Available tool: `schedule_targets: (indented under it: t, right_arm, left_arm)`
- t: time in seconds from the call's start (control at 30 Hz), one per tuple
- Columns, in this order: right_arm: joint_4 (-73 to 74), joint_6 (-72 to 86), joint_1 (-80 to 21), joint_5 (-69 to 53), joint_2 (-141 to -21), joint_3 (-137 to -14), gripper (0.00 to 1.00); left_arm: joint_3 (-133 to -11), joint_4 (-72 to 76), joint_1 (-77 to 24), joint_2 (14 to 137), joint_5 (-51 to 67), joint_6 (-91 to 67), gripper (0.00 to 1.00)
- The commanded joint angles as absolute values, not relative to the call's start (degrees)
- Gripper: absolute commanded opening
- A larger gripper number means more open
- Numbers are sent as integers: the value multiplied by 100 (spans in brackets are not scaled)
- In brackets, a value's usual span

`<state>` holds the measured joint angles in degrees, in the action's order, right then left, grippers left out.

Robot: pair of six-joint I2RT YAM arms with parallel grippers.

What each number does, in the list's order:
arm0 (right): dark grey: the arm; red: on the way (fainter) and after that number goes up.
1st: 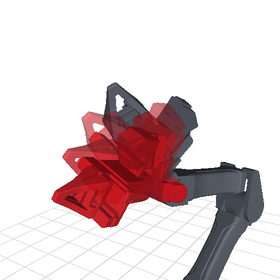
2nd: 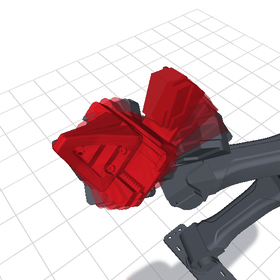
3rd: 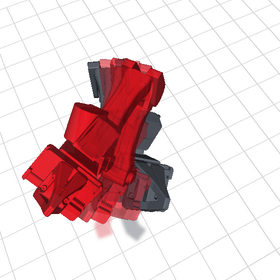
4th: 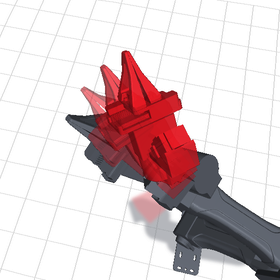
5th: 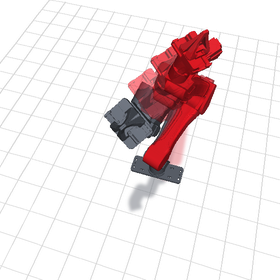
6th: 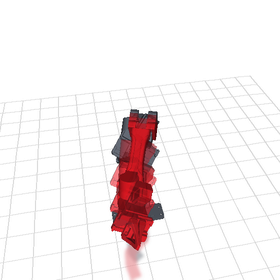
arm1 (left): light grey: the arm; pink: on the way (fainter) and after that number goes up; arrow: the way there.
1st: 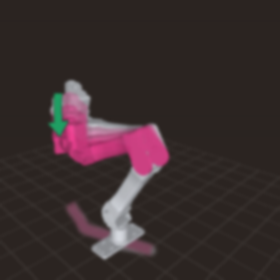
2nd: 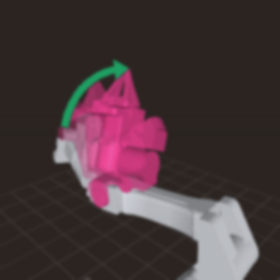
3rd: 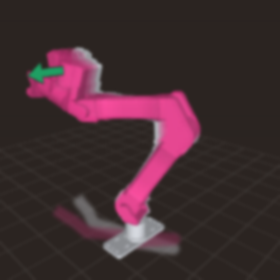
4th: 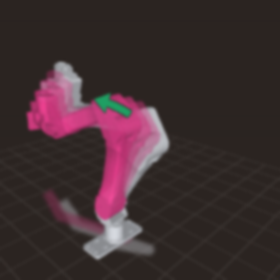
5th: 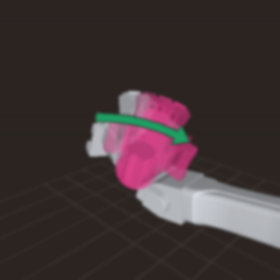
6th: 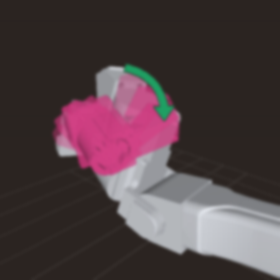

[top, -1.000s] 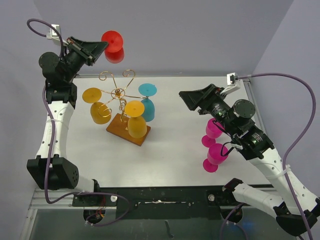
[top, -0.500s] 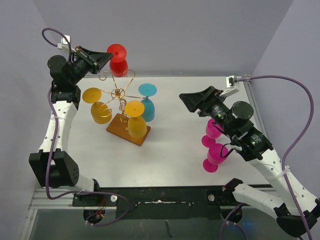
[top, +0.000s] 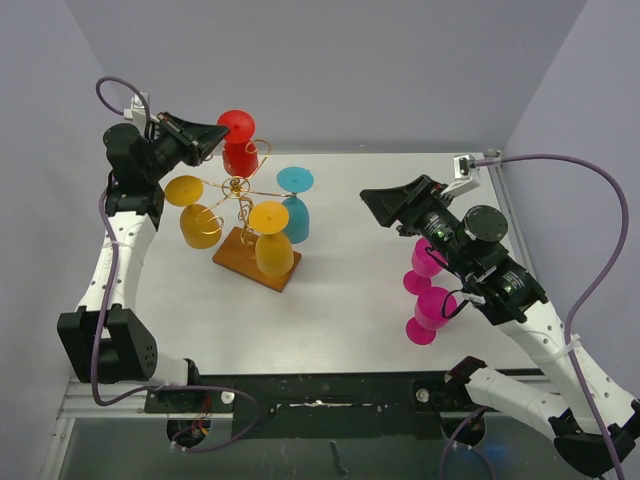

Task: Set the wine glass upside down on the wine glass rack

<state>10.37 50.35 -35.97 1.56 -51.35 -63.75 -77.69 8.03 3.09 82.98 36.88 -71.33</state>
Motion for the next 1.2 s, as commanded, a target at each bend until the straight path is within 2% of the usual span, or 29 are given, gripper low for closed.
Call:
schedule_targets:
  t: [0.0, 0.8, 1.17]
  right_arm:
    - [812, 5104, -3549, 281, -5028, -6356, 69]
    - [852, 5116, -3517, 292, -5046, -6334, 69]
    - [908, 5115, -3499, 302, -5023, -6355, 69]
  left_arm:
    - [-7709, 896, 308, 7881, 3668, -7083, 0]
    - [-6981, 720, 193, 7322, 3847, -6959, 0]
    - [-7315, 660, -390, 7638, 3683, -6797, 0]
